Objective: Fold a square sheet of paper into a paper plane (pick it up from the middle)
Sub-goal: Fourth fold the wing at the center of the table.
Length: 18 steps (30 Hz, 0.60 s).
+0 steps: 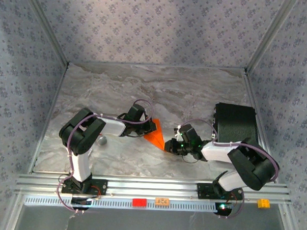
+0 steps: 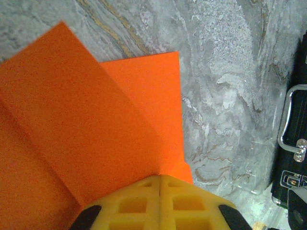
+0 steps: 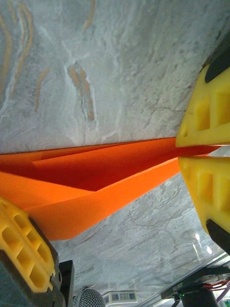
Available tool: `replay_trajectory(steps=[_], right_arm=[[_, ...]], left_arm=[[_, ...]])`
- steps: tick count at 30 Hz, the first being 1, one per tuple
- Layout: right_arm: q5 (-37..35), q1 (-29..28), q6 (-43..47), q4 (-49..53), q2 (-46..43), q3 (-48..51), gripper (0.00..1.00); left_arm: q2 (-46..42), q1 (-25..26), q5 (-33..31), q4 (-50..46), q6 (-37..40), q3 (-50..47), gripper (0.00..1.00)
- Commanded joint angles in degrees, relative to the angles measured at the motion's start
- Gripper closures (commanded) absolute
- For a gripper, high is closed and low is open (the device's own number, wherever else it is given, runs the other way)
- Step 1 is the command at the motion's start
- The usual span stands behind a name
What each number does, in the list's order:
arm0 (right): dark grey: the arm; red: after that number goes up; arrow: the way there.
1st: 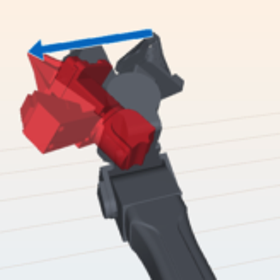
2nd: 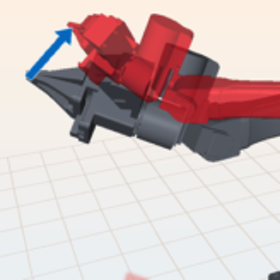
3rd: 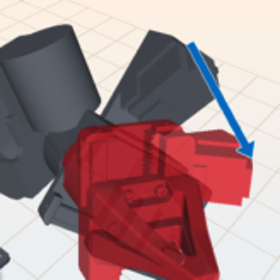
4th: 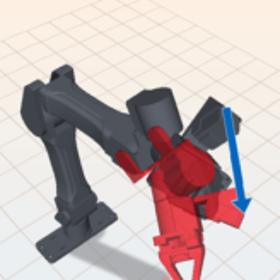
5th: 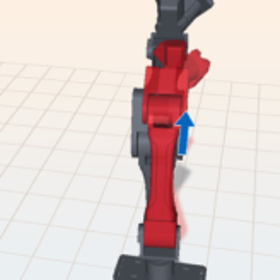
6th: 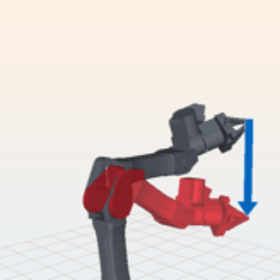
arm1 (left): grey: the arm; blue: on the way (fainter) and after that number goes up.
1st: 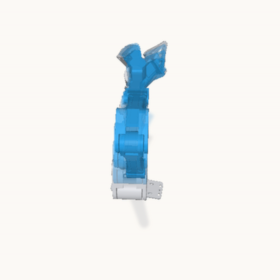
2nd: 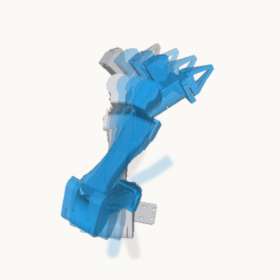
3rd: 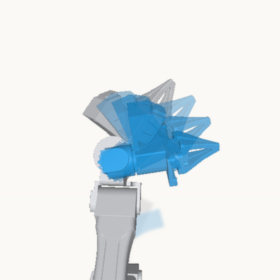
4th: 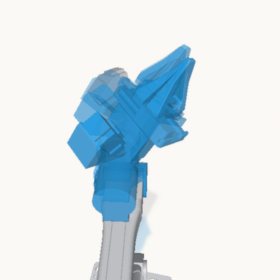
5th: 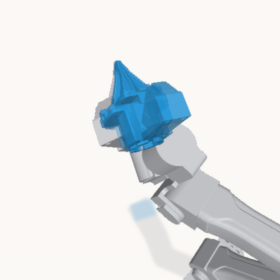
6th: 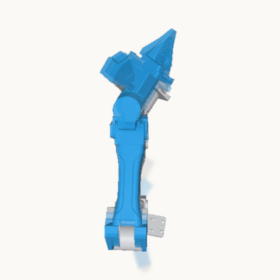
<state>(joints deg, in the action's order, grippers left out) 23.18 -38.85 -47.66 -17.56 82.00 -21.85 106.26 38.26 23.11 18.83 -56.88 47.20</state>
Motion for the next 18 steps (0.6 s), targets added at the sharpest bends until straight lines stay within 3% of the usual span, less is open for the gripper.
replay_trajectory(steps=[1,12,18], right_arm=[[0.3,0.5,1.5,8.1,-0.8,2.1,0.86],[0.8,0.7,1.7,8.2,-0.4,2.9,0.92],[-0.2,1.1,1.9,11.9,-6.1,0.8,0.82]], left_arm=[[0.7,-0.6,-1.7,-2.7,0.5,-0.9,0.96],[0.7,-0.7,-1.7,-2.5,0.4,-1.1,0.97],[0.4,-0.7,-1.6,-2.6,0.5,-1.1,0.96]])
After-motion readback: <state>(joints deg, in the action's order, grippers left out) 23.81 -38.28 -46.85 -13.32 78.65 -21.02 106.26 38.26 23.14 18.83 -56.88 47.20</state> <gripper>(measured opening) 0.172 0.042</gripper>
